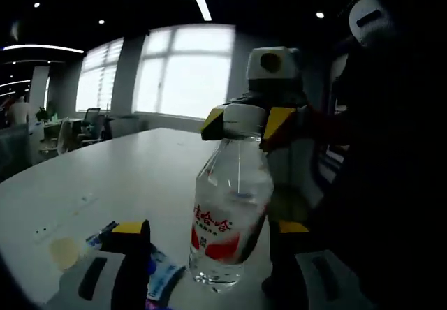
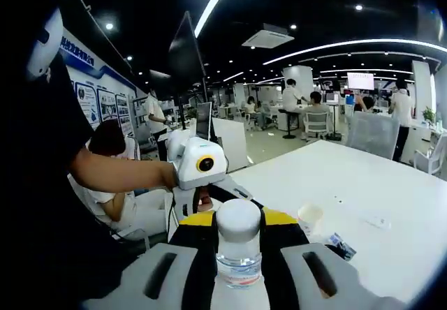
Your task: Arrange the tabletop items into an orderly group along one side of the table until the central work area is clear of visible clutter.
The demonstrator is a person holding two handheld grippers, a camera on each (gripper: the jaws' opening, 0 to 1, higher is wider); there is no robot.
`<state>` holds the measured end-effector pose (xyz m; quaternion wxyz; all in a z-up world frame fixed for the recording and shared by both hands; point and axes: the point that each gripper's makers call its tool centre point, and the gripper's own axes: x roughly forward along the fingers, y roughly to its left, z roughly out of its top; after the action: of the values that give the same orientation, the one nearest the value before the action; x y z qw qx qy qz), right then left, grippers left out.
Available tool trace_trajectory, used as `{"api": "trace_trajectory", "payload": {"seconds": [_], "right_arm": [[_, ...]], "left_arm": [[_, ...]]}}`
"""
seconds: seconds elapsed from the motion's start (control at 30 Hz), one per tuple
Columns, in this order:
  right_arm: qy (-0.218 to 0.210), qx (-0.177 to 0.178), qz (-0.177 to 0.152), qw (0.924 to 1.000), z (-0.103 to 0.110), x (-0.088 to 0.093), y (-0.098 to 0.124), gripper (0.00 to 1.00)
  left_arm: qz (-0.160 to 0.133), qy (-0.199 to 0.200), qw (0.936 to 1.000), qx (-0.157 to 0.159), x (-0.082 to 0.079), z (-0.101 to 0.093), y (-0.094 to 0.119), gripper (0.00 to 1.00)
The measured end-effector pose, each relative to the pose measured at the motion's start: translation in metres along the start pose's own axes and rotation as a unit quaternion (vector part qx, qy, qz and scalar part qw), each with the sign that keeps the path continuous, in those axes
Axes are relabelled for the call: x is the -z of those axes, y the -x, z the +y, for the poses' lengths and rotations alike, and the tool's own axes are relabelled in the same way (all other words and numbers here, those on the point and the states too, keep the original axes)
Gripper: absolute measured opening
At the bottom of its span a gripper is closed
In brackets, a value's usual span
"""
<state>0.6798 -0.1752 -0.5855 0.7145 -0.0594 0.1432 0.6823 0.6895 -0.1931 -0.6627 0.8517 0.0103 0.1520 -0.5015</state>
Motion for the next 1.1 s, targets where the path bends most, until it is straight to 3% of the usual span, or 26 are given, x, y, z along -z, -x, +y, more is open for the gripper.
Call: {"api": "trace_trajectory", "payload": {"seconds": [0.23, 0.53, 0.8, 1.1], "right_arm": [[0.011, -0.043, -0.007, 0.999, 0.015, -0.011, -0.001, 0.16], [0.023, -0.062, -0.006, 0.9978, 0.018, -0.014, -0.001, 0.16], [0.019, -0.068, -0.011, 0.9974, 0.01, -0.009, 0.003, 0.17], [0.035, -0.074, -0.017, 0.9965, 0.018, -0.013, 0.005, 0.19]], "left_arm": [[-0.014, -0.001, 0.9981, 0.059, -0.007, -0.017, -0.001, 0.61], [-0.013, -0.005, 0.9951, 0.098, -0.006, -0.029, -0.001, 0.43], [0.0, -0.023, 0.9965, 0.08, -0.005, -0.028, -0.009, 0.4], [-0.001, -0.028, 0.9973, 0.067, -0.006, -0.031, -0.005, 0.37]]}}
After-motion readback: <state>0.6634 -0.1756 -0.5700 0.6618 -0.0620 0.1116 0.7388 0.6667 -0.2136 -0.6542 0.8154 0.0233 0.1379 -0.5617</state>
